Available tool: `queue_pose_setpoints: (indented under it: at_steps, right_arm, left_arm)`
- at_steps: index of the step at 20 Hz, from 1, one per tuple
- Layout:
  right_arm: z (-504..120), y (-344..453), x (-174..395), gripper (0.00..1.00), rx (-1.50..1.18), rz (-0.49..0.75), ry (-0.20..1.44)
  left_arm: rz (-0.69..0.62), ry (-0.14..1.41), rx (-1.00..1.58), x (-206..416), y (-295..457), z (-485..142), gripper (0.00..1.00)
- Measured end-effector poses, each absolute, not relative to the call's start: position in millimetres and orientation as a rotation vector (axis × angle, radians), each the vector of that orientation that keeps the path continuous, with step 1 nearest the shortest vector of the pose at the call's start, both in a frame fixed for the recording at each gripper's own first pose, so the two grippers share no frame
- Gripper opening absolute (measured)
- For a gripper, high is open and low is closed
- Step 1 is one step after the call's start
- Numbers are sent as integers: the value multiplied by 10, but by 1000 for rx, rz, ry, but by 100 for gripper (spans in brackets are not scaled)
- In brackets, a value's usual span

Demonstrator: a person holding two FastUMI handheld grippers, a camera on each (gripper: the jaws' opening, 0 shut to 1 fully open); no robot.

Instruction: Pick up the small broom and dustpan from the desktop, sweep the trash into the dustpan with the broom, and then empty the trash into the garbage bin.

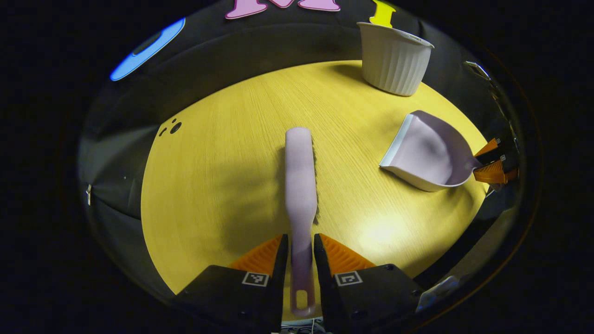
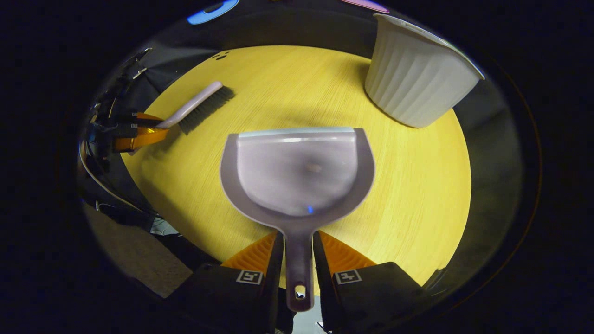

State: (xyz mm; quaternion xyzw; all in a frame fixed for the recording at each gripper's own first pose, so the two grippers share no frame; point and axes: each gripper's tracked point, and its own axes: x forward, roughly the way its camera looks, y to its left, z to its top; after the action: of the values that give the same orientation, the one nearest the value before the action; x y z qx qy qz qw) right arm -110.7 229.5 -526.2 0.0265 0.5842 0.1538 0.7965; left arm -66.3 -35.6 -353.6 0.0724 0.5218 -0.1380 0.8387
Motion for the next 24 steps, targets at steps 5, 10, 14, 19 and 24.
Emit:
queue_pose_setpoints:
  at_steps: [5, 10, 14, 19, 24]
  right_arm:
    - [-4683, 2368, -939, 37, 128, 322, 1104]
    - [-3919, 2360, -449, 37, 150, 294, 810]
    - [-3292, 2242, -113, 37, 148, 261, 610]
    - [-2699, 2068, 112, 37, 102, 226, 460]
    - [-2510, 2047, 172, 41, 101, 222, 411]
  left_arm:
    - [-248, 977, 131, -594, -309, -3045, 37]
    - [-228, 738, 76, -216, -389, -2301, 37]
    - [-224, 543, 8, 64, -469, -1621, 37]
    - [-223, 374, -13, 229, -481, -948, 37]
    - [-231, 324, -45, 275, -489, -708, 37]
